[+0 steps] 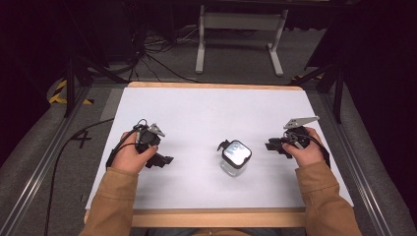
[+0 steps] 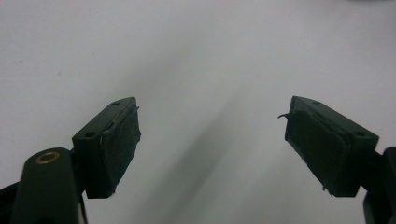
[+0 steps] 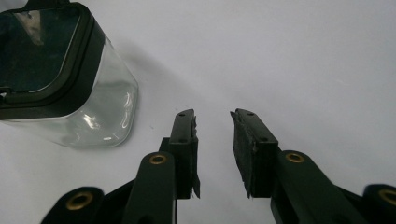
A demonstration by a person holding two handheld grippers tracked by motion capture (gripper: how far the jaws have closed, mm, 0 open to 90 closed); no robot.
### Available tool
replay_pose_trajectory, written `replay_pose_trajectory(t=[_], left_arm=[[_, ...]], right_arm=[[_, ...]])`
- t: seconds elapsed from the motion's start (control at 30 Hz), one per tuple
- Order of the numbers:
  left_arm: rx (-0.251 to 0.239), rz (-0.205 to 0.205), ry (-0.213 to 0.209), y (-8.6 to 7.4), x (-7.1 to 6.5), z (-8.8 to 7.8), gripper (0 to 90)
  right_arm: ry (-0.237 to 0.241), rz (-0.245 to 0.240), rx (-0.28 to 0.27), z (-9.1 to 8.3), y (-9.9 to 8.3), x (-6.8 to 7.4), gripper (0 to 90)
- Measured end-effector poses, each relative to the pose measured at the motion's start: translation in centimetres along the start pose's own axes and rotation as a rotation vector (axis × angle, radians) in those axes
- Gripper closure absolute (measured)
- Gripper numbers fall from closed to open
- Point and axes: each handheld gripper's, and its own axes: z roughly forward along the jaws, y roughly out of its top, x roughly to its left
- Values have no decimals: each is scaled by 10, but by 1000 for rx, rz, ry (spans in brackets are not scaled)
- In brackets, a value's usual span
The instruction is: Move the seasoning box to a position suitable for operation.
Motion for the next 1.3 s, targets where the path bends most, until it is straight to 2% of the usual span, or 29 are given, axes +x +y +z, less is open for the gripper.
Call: replay_pose_trajectory(t=[0.1,0.3,0.33,0.4,0.5,0.6,0.67,0.87,1.07,1.23,1.3], left_arm=[[-22,-7,3,0,-1,-2,183],[-55,6,-10,3,-6,-7,183],[-51,13,-22,4,-7,-8,183],[-71,22,-18,5,-9,-9,183],[-75,35,-35,7,-14,-11,183],[-80,40,-38,8,-14,-11,182],[-58,54,-31,8,-13,-9,183],[-56,55,-42,8,-15,-6,185],[-39,61,-47,9,-16,-4,185],[-36,66,-48,10,-17,-2,185],[-27,71,-56,11,-17,-2,185]], right_arm=[[9,-16,-12,1,2,4,682],[42,-41,-46,5,5,11,677],[58,-41,-64,7,6,13,677],[88,-60,-80,13,7,19,684],[138,-86,-75,21,8,27,823],[165,-114,-56,27,8,33,876],[163,-124,-45,33,7,36,877],[160,-132,-43,42,6,39,897],[177,-124,-42,42,4,38,899],[180,-143,-18,41,5,41,900],[198,-162,-1,41,6,45,900]])
